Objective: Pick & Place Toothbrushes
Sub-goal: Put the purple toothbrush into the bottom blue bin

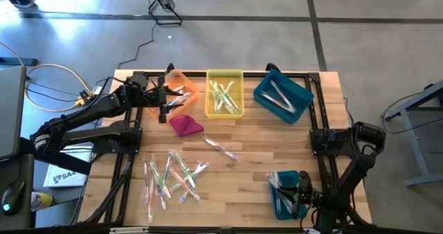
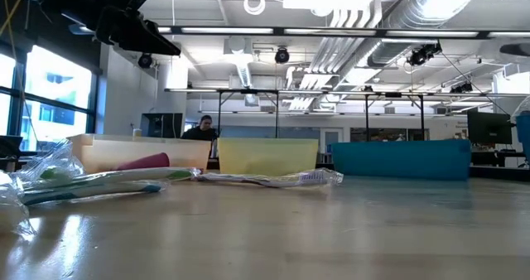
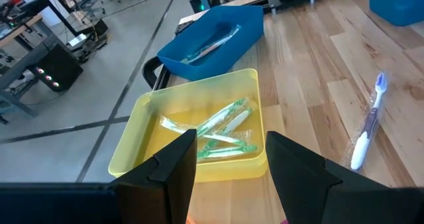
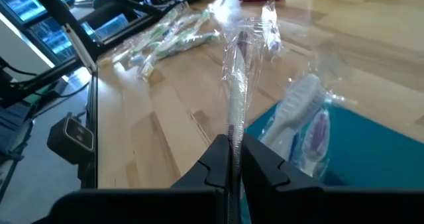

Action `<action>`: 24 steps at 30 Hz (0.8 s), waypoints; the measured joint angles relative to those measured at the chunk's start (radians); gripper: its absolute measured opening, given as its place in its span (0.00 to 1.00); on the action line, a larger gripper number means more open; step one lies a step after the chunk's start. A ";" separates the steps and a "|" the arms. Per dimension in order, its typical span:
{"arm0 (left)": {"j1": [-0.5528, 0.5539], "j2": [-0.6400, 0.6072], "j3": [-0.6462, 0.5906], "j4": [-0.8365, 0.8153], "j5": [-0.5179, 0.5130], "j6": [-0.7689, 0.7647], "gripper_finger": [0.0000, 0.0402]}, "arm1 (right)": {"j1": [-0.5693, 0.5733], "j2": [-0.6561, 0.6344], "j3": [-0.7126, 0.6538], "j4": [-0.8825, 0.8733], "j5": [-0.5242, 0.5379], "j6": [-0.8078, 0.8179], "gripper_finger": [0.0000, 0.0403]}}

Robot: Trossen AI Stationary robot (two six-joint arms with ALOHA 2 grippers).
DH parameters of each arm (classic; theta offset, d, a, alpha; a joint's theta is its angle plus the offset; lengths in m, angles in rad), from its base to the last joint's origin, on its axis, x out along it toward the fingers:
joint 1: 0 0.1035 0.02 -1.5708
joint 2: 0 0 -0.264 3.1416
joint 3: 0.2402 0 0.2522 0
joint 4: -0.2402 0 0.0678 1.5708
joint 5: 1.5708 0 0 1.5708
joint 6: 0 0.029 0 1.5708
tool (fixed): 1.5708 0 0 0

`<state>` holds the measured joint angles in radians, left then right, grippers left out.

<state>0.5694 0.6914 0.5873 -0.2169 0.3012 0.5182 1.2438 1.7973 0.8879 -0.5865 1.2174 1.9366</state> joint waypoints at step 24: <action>0.000 0.000 0.000 -0.003 0.000 0.000 0.44 | -0.001 0.000 0.000 0.001 -0.091 -0.003 0.23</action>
<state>0.5693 0.6914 0.5873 -0.2195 0.3012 0.5182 1.2427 1.7973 0.8879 -0.5858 1.1263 1.9340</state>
